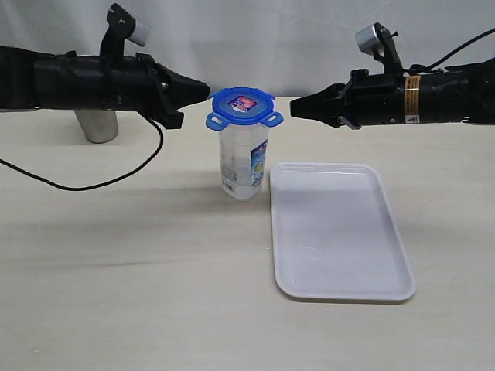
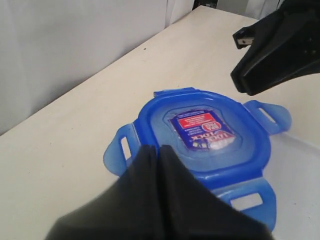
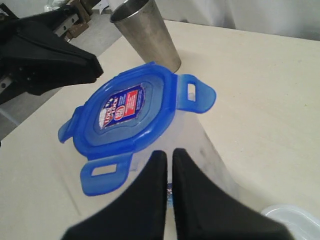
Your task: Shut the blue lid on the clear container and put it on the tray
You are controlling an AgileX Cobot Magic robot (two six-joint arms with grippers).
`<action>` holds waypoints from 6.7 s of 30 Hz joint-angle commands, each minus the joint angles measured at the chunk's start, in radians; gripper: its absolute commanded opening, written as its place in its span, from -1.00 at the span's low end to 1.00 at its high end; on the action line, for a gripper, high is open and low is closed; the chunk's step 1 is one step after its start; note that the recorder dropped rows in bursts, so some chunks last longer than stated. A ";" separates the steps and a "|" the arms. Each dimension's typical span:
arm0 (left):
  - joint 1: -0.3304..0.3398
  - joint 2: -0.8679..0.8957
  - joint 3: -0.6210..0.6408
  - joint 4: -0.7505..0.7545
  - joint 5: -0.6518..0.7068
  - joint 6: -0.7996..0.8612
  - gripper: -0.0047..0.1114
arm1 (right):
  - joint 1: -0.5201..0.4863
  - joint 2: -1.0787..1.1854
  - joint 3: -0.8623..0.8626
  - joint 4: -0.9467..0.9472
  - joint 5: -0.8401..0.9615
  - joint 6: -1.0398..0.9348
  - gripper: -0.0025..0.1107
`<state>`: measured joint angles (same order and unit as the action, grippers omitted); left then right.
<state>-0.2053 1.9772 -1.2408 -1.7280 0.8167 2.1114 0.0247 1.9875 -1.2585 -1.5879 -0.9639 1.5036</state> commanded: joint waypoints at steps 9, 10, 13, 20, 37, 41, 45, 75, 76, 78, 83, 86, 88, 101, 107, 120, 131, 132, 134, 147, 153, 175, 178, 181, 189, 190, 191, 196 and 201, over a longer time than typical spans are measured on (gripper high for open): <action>-0.045 0.009 -0.046 -0.016 -0.102 0.030 -0.92 | 0.000 -0.011 0.006 -0.075 -0.039 -0.009 -0.88; -0.045 0.009 -0.046 -0.016 -0.095 0.030 -0.92 | 0.000 -0.011 0.006 -0.075 -0.046 -0.009 -0.88; -0.045 0.009 -0.046 -0.013 -0.091 0.030 -0.92 | 0.000 -0.011 0.006 -0.070 -0.059 -0.018 -0.88; -0.061 0.009 -0.046 -0.010 -0.090 0.030 -0.92 | 0.000 -0.011 0.006 -0.070 -0.059 -0.020 -0.88; -0.063 0.009 -0.046 0.026 -0.086 0.030 -0.92 | 0.000 -0.011 0.006 -0.065 -0.057 -0.027 -0.88; -0.063 0.009 -0.046 0.026 -0.086 0.030 -0.92 | 0.000 -0.011 0.006 -0.065 -0.057 -0.027 -0.88; -0.061 -0.011 -0.046 0.026 -0.086 0.030 -0.92 | 0.000 -0.011 0.006 -0.065 -0.055 -0.027 -0.88; -0.019 -0.270 0.318 -0.016 -0.533 0.030 -0.92 | -0.080 -0.120 0.203 0.157 0.150 -0.295 -0.88; -0.021 -0.281 0.333 -0.016 -0.568 0.030 -0.92 | -0.080 -0.120 0.206 0.157 0.146 -0.301 -0.88; -0.021 -0.301 0.343 -0.016 -0.641 0.030 -0.92 | -0.080 -0.120 0.206 0.147 0.144 -0.300 -0.88; -0.021 -0.364 0.339 -0.016 -0.957 -0.055 -0.92 | -0.080 -0.120 0.206 0.130 0.098 -0.292 -0.88; -0.029 -0.411 0.356 0.241 -1.169 -0.406 -0.92 | -0.080 -0.120 0.206 0.130 0.091 -0.292 -0.88; -0.057 -0.442 0.426 0.551 -1.387 -0.748 -0.92 | -0.080 -0.120 0.206 0.124 0.091 -0.292 -0.88; 0.067 -0.306 0.657 2.367 -1.561 -2.518 -0.92 | -0.080 -0.120 0.206 0.111 0.060 -0.285 -0.88; 0.071 -0.120 0.657 2.475 -1.836 -2.446 -0.55 | -0.080 -0.120 0.206 0.111 0.053 -0.285 -0.88; -0.018 0.151 0.524 2.476 -2.004 -2.303 0.83 | -0.080 -0.120 0.206 0.114 0.053 -0.285 -0.88; -0.115 0.300 0.303 2.472 -1.909 -2.329 0.83 | -0.080 -0.120 0.206 0.125 0.057 -0.289 -0.88; -0.116 0.306 0.290 2.472 -1.906 -2.329 0.83 | -0.080 -0.120 0.206 0.130 0.057 -0.289 -0.88; -0.116 0.315 0.261 2.472 -1.906 -2.329 0.83 | -0.080 -0.120 0.206 0.136 0.059 -0.289 -0.88; -0.180 0.350 0.120 2.474 -1.844 -2.404 0.83 | -0.080 -0.120 0.206 0.135 0.061 -0.291 -0.88; -0.199 0.350 0.059 2.469 -1.836 -2.404 0.83 | -0.080 -0.120 0.206 0.135 0.066 -0.291 -0.88; -0.229 0.350 0.050 2.380 -1.778 -2.404 0.82 | -0.080 -0.120 0.206 0.135 0.074 -0.293 -0.88; -0.229 0.350 0.050 2.380 -1.759 -2.404 0.67 | -0.080 -0.120 0.206 0.135 0.074 -0.293 -0.88; -0.229 0.350 0.050 2.393 -1.746 -2.404 0.23 | -0.080 -0.120 0.206 0.135 0.074 -0.293 -0.88; -0.229 0.349 0.050 2.404 -1.713 -2.404 -0.92 | -0.080 -0.120 0.206 0.133 0.076 -0.293 -0.88; -0.226 0.344 0.050 2.409 -1.702 -2.404 -0.92 | -0.080 -0.120 0.206 0.133 0.076 -0.293 -0.88; -0.225 0.342 0.050 2.429 -1.696 -2.404 -0.92 | -0.080 -0.120 0.206 0.133 0.076 -0.293 -0.88; -0.175 0.312 0.050 2.690 -1.718 -2.420 -0.92 | -0.080 -0.120 0.206 0.139 0.076 -0.289 -0.88; -0.125 0.289 0.050 2.808 -1.743 -2.600 -0.92 | -0.080 -0.122 0.206 0.145 0.073 -0.267 -0.88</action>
<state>-0.3580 2.2842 -1.1903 0.9972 -0.9162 -0.4076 -0.0551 1.8742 -1.0579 -1.4557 -0.8910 1.2201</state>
